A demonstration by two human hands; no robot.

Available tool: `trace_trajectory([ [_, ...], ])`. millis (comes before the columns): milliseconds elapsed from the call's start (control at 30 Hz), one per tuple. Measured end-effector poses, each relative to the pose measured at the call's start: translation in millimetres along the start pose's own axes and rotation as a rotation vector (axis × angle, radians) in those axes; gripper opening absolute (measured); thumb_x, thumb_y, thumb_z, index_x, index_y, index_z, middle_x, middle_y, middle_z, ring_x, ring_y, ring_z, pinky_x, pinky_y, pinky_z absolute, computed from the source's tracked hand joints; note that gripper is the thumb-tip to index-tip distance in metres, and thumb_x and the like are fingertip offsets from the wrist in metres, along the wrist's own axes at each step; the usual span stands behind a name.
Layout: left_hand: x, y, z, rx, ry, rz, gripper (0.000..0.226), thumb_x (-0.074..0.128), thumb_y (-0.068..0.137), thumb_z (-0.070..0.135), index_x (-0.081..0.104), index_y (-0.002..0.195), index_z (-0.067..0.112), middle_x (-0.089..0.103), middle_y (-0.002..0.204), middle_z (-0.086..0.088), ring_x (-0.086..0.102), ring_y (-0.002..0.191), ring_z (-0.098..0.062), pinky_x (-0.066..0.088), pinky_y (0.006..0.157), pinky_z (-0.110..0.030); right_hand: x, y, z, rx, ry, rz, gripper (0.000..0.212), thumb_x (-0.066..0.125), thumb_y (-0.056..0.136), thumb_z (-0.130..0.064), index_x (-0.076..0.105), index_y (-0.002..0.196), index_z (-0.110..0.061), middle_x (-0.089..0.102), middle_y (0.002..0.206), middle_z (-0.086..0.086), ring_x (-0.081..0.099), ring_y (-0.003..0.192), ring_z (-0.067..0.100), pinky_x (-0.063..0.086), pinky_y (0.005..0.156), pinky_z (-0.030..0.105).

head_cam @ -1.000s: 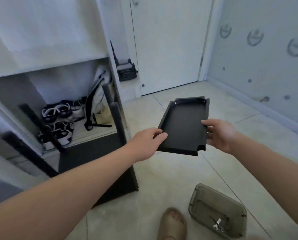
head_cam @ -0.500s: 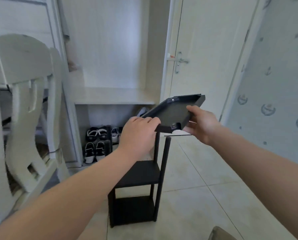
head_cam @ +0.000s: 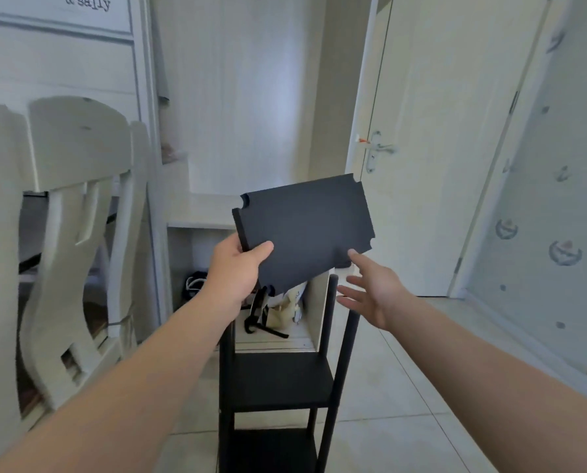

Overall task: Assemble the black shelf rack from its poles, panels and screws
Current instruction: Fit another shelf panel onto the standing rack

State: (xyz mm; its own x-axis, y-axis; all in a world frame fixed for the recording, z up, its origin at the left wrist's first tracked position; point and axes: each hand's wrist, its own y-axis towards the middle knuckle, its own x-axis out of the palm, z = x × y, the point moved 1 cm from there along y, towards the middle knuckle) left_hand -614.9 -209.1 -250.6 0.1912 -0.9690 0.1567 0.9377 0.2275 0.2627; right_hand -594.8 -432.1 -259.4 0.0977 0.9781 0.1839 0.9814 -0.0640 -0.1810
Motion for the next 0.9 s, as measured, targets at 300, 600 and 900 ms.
trace_trajectory([
  [300,-14,34,-19,-0.290,-0.145,-0.120,0.027,0.060,0.099,0.012,0.062,0.126,0.009,0.076,0.110,-0.004,0.074,0.099,-0.022,0.059,0.088,-0.043,-10,24,14,-0.006,0.342,-0.007,0.027,0.065,0.101,-0.021,0.062,0.118,-0.001,0.074,0.109,0.019,0.077,0.087,0.029,0.063,0.067,0.035],
  [600,5,12,-36,0.203,0.362,0.367,0.028,0.063,0.095,0.032,0.053,0.121,0.031,0.058,0.111,0.019,0.057,0.098,-0.004,0.047,0.083,-0.030,-15,42,23,-0.083,0.362,0.197,0.007,0.064,0.100,-0.013,0.063,0.102,-0.007,0.076,0.095,0.011,0.077,0.074,0.029,0.060,0.058,0.030],
  [900,49,-24,-133,-0.371,0.073,-0.065,0.026,0.060,0.094,0.052,0.068,0.111,0.033,0.073,0.101,0.015,0.067,0.094,-0.006,0.051,0.078,-0.027,20,59,58,-0.080,0.566,0.133,0.017,0.057,0.104,-0.013,0.060,0.118,-0.004,0.071,0.113,0.018,0.075,0.089,0.026,0.062,0.067,0.031],
])
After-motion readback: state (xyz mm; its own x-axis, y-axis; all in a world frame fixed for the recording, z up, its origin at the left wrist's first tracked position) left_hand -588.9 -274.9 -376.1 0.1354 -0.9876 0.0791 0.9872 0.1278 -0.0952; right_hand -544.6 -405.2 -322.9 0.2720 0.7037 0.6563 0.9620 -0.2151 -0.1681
